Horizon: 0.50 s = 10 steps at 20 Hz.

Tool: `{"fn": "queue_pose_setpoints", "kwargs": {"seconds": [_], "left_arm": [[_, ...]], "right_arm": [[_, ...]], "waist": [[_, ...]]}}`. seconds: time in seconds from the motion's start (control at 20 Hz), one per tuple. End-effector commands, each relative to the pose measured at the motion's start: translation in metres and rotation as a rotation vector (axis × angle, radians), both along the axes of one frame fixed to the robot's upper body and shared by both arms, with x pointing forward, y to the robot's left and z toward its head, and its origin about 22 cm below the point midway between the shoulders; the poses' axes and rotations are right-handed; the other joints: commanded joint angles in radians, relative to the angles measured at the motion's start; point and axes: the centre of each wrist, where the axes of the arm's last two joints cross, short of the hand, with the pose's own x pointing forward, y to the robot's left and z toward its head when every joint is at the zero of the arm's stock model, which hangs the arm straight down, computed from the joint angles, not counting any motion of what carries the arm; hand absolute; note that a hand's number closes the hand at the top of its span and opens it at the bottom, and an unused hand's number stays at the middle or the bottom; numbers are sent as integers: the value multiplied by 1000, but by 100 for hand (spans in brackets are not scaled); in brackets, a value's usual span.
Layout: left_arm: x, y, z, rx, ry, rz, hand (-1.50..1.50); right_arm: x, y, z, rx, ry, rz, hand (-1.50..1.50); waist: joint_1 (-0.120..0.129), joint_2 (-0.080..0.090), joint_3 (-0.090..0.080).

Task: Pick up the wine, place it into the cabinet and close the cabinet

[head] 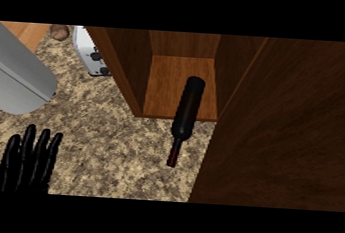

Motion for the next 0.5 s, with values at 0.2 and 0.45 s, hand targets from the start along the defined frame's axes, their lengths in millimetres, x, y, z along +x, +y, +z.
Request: {"fn": "queue_pose_setpoints", "kwargs": {"seconds": [0.2,0.45], "left_arm": [[-7,44,20,-6,-6,25,-150],[1,77,20,24,9,37,-150]], "right_arm": [[-40,17,24,51,-96,199,150],[-51,41,30,58,-90,264,150]], "waist": [[6,-2,-1],[3,-3,-2]]}}
